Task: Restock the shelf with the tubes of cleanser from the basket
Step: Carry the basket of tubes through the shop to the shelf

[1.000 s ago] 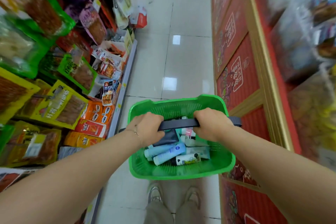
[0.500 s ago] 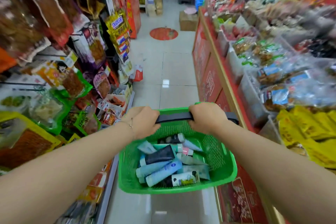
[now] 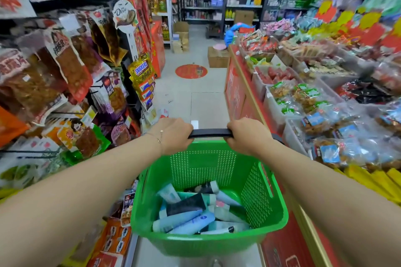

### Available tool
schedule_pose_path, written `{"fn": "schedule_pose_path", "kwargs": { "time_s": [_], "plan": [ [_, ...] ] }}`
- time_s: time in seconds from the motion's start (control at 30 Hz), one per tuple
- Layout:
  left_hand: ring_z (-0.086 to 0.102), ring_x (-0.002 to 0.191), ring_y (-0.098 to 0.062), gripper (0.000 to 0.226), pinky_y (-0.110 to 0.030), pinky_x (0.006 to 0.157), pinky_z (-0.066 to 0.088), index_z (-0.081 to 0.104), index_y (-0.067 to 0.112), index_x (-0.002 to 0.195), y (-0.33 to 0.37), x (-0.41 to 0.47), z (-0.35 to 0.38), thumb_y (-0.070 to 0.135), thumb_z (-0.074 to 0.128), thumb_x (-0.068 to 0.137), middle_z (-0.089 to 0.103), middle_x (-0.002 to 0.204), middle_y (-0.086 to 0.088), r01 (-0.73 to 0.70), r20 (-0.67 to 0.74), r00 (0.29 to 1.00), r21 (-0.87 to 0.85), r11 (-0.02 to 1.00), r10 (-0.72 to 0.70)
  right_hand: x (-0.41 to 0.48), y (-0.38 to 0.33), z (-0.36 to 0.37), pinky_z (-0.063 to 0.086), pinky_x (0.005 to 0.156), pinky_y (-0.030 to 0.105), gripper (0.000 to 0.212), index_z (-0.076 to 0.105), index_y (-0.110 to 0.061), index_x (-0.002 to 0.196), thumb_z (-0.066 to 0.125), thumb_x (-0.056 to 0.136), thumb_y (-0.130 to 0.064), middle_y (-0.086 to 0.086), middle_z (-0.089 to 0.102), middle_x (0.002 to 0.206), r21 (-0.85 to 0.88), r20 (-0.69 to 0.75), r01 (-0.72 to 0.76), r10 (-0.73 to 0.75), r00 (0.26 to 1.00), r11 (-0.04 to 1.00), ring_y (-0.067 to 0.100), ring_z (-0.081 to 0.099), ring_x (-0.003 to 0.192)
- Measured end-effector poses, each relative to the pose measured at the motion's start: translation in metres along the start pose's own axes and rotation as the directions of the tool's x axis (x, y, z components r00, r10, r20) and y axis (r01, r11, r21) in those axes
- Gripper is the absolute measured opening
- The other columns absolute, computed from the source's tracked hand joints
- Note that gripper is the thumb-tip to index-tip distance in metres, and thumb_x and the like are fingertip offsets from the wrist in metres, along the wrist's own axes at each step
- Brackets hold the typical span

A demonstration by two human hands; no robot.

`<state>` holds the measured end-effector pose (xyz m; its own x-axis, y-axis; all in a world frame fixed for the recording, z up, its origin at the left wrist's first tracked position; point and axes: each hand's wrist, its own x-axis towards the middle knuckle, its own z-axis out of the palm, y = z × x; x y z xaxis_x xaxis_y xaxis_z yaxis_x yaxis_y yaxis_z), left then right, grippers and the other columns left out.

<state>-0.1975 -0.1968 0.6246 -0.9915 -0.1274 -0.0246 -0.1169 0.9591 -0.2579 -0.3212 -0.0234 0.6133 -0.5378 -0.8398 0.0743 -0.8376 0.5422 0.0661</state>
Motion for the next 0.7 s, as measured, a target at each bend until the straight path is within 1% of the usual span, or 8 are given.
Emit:
{"fn": "schedule_pose_path", "kwargs": {
  "time_s": [0.07,0.2,0.37,0.4,0.47,0.57,0.63,0.7],
  "plan": [
    [0.064,0.086,-0.028,0.032,-0.034,0.075,0.050,0.059,0.015,0.101,-0.008,0.024,-0.001,0.040,0.039,0.098,0.066,0.096,-0.007,0.023,-0.009,1.000,-0.003,1.000,-0.023,0.020,0.012,-0.001,0.034,0.054,0.029,0.018,0.056,-0.015,0.084,0.048,0.091,-0.030,-0.004,0.040,0.063,0.023,-0.006,-0.016,0.016,1.000,1.000,0.026,0.047,0.062],
    [0.064,0.090,-0.028,0.031,-0.034,0.074,0.046,0.057,0.016,0.100,-0.028,0.070,0.001,0.041,0.039,0.098,0.066,0.100,-0.007,0.041,0.016,0.999,0.006,0.999,-0.041,0.067,0.036,0.003,0.035,0.053,0.029,0.017,0.055,-0.016,0.079,0.049,0.087,-0.030,-0.002,0.046,0.064,0.068,-0.020,-0.026,0.028,0.999,0.997,0.027,0.052,0.063],
    [0.063,0.096,-0.028,0.032,-0.036,0.087,0.045,0.057,0.014,0.108,-0.048,0.124,0.010,0.040,0.040,0.099,0.065,0.106,-0.009,0.072,0.045,0.996,0.007,0.997,-0.072,0.127,0.064,0.013,0.044,0.056,0.032,0.014,0.055,-0.012,0.080,0.052,0.082,-0.025,0.001,0.049,0.066,0.119,-0.009,-0.026,0.027,1.000,0.993,0.027,0.051,0.064],
    [0.063,0.097,-0.027,0.032,-0.035,0.087,0.045,0.056,0.014,0.109,-0.052,0.135,0.012,0.039,0.040,0.099,0.065,0.106,-0.009,0.077,0.057,0.995,0.001,0.997,-0.077,0.138,0.070,0.015,0.045,0.057,0.032,0.013,0.055,-0.012,0.080,0.053,0.081,-0.025,0.001,0.050,0.066,0.124,-0.006,-0.023,0.024,1.000,0.992,0.027,0.052,0.065],
    [0.063,0.098,-0.027,0.031,-0.035,0.083,0.047,0.055,0.014,0.110,-0.058,0.158,0.017,0.038,0.040,0.099,0.065,0.107,-0.009,0.093,0.077,0.993,-0.018,0.995,-0.092,0.162,0.083,0.021,0.044,0.058,0.032,0.013,0.054,-0.013,0.081,0.053,0.080,-0.026,0.001,0.050,0.068,0.118,-0.005,-0.014,0.015,1.000,0.993,0.027,0.052,0.066],
    [0.063,0.098,-0.027,0.030,-0.036,0.081,0.047,0.054,0.014,0.110,-0.072,0.193,0.027,0.038,0.041,0.099,0.065,0.108,-0.009,0.113,0.076,0.991,-0.022,0.993,-0.111,0.199,0.100,0.029,0.042,0.060,0.032,0.012,0.052,-0.014,0.081,0.054,0.081,-0.026,0.001,0.047,0.069,0.099,0.004,0.011,-0.011,1.000,0.995,0.029,0.055,0.072],
    [0.063,0.098,-0.027,0.030,-0.037,0.080,0.047,0.053,0.014,0.112,-0.084,0.217,0.036,0.038,0.041,0.100,0.065,0.109,-0.009,0.122,0.074,0.990,-0.032,0.992,-0.119,0.228,0.111,0.034,0.038,0.059,0.031,0.012,0.051,-0.014,0.082,0.053,0.082,-0.027,0.000,0.043,0.067,0.072,0.004,0.023,-0.024,1.000,0.997,0.029,0.051,0.069],
    [0.062,0.101,-0.028,0.033,-0.039,0.083,0.047,0.051,0.012,0.118,-0.098,0.242,0.045,0.038,0.042,0.099,0.064,0.112,-0.010,0.135,0.076,0.988,-0.031,0.990,-0.132,0.254,0.120,0.039,0.038,0.059,0.031,0.013,0.052,-0.014,0.083,0.052,0.083,-0.027,0.000,0.044,0.067,0.069,0.004,0.027,-0.027,1.000,0.997,0.027,0.048,0.067]
  ]
}}
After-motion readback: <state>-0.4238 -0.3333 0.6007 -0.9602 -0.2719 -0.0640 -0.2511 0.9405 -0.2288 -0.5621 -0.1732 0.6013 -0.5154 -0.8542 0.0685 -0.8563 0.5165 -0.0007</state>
